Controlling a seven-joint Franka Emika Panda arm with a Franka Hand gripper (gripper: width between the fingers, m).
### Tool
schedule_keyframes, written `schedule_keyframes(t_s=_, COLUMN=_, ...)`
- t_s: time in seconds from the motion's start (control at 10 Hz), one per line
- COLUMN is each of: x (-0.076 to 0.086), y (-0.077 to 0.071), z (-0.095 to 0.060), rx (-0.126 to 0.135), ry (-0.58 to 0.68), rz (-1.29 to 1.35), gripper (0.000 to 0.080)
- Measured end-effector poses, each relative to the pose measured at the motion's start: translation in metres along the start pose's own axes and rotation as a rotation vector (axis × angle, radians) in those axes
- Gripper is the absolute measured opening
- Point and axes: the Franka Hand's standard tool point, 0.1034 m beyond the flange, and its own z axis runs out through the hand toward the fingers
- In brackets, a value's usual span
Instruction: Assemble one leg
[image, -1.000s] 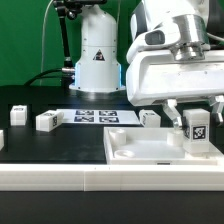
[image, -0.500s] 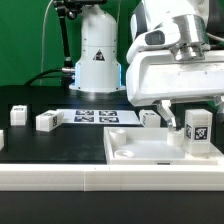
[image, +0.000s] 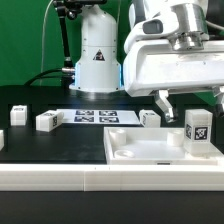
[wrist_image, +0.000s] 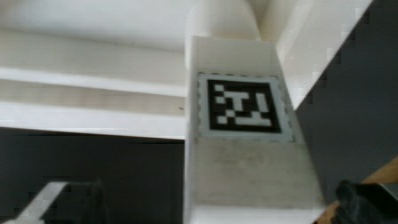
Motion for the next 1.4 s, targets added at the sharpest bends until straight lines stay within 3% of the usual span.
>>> schedule_keyframes(t_s=0.2, x=-0.001, y=0.002, z=0.003, rx=0.006, ry=-0.042, rz=0.005, gripper=0.0649)
schedule_keyframes(t_s=0.6, x=0.004, y=0.0, z=0.008, rx=0.054, ry=-0.3, rz=0.049, gripper=0.0649)
schedule_keyframes(t_s=0.9, x=-0.007, y=-0.006, z=0.008, rx=0.093, ry=-0.493, rz=0.056, gripper=0.0649)
schedule_keyframes(t_s=1.0, x=-0.005, y=-0.006, z=0.009, rx=0.093, ry=-0.49, rz=0.057, gripper=0.0649)
schedule_keyframes(t_s=1.2, x=-0.006, y=-0.006, z=0.009, rx=0.093, ry=-0.49, rz=0.057, gripper=0.0387)
schedule_keyframes(t_s=1.3, x=-0.006, y=-0.004, z=0.009, rx=0.091, ry=-0.49, rz=0.058, gripper=0.0387)
schedule_keyframes(t_s=1.4, x=-0.006, y=-0.001, z=0.009, rx=0.088, ry=-0.491, rz=0.064, gripper=0.0295)
